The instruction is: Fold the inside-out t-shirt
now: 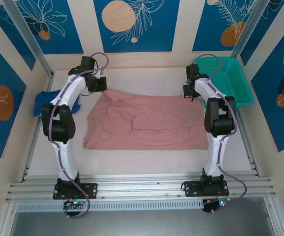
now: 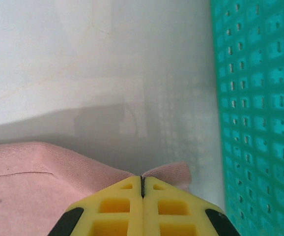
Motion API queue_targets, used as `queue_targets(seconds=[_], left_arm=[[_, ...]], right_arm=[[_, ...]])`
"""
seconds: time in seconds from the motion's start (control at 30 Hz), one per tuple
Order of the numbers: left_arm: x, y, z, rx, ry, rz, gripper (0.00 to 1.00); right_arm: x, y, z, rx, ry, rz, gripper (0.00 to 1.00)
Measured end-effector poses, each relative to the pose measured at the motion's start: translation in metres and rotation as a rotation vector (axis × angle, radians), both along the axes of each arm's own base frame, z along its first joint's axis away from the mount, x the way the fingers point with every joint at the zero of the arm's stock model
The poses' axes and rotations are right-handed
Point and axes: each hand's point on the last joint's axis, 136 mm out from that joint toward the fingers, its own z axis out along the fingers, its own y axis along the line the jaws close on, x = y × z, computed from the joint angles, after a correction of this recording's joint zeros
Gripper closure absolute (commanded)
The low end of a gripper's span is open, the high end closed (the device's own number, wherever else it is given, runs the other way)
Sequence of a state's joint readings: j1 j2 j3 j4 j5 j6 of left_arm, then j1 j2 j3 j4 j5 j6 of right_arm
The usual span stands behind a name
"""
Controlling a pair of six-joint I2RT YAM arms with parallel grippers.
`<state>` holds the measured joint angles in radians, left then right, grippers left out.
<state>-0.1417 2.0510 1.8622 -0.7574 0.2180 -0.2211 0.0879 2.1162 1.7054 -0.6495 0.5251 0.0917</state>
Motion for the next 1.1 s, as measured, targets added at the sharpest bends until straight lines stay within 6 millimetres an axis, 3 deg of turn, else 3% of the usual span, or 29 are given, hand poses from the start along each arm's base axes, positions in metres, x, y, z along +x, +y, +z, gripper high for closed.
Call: queue_targets(seconds=[0.2,0.33,0.7,0.93,1.1], left_arm=[[-0.019,0.002,0.021,-0.018,-0.036,0.016,1.00],[-0.039,0.005,0.026,-0.028,-0.034,0.033,1.00],[-0.100,0.007,0.011,-0.082,0.047,0.072,1.00],[-0.126,0.011,0.014,-0.086,0.056,0.072,1.00],[-0.145,0.013,0.004,-0.079,0.094,0.074,1.00]], right_arm=[[-0.018,-0.004,0.021,-0.024,-0.037,-0.009,1.00],[-0.035,-0.010,0.024,-0.045,-0.043,-0.019,1.00],[-0.083,-0.024,0.016,-0.072,-0.028,-0.101,1.00],[-0.114,-0.029,0.007,-0.071,0.007,-0.156,1.00],[-0.130,-0.028,0.001,-0.064,0.035,-0.179,1.00]])
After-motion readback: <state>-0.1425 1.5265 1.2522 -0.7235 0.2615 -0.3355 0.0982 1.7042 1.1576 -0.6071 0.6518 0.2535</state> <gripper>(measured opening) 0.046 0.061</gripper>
